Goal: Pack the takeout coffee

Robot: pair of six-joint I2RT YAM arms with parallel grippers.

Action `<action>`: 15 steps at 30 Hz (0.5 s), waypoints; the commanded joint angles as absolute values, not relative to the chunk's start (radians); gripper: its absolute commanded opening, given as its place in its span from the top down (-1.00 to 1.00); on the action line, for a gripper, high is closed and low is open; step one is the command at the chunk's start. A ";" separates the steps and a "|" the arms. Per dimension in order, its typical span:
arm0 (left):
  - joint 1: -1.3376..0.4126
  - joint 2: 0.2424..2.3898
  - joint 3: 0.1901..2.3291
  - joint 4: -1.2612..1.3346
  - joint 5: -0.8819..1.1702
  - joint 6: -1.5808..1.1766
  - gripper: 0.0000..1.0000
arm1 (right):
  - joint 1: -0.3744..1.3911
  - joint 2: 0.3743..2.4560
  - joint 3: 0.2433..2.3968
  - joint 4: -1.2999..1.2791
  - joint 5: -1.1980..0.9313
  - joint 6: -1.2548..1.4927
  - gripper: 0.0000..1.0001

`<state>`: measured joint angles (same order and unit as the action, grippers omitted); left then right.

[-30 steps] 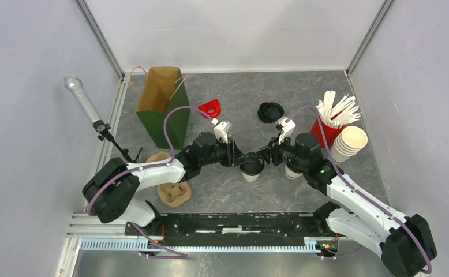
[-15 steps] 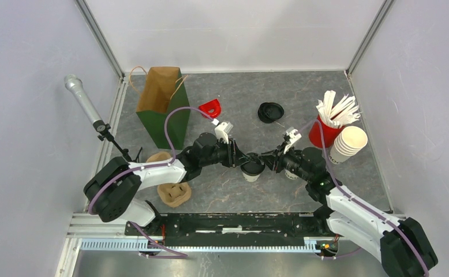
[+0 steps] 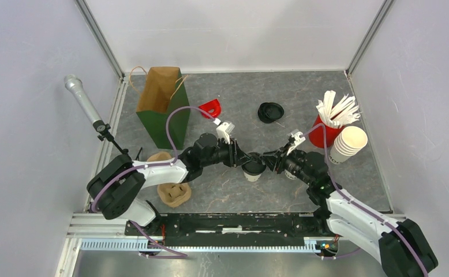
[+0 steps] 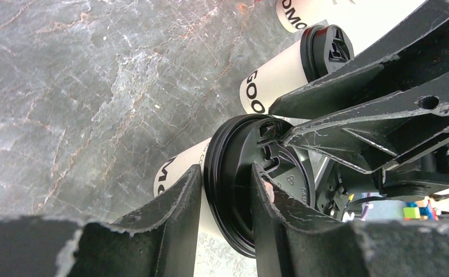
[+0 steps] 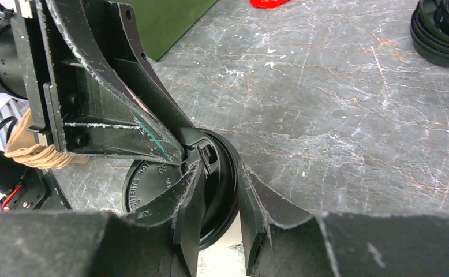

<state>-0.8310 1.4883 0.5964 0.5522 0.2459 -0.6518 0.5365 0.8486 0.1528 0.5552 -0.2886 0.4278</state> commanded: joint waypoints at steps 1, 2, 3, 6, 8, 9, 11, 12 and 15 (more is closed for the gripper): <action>-0.850 1.575 0.634 0.303 0.279 -0.475 0.16 | 0.535 0.830 0.264 0.184 -0.252 0.349 0.26; -0.850 1.581 0.646 0.309 0.295 -0.466 0.16 | 0.532 0.826 0.299 0.144 -0.238 0.328 0.23; -0.850 1.587 0.654 0.318 0.313 -0.454 0.16 | 0.529 0.824 0.340 0.108 -0.221 0.310 0.20; -0.850 1.613 0.682 0.325 0.348 -0.415 0.16 | 0.518 0.816 0.422 0.040 -0.191 0.267 0.19; -0.850 1.630 0.701 0.322 0.372 -0.391 0.17 | 0.516 0.821 0.462 0.005 -0.194 0.242 0.07; -0.850 1.636 0.706 0.324 0.384 -0.381 0.18 | 0.514 0.834 0.485 -0.031 -0.197 0.224 -0.01; -0.850 1.645 0.712 0.330 0.398 -0.359 0.17 | 0.512 0.845 0.507 -0.060 -0.192 0.206 -0.09; -0.850 1.651 0.716 0.331 0.404 -0.348 0.18 | 0.510 0.844 0.508 -0.061 -0.191 0.204 -0.14; -0.850 1.659 0.726 0.334 0.422 -0.326 0.18 | 0.506 0.856 0.512 -0.070 -0.223 0.194 -0.30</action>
<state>-0.8337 1.5986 0.7429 0.5030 0.3889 -0.4656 0.5140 0.8421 0.4751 0.0032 -0.2096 0.2436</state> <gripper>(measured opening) 0.419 0.614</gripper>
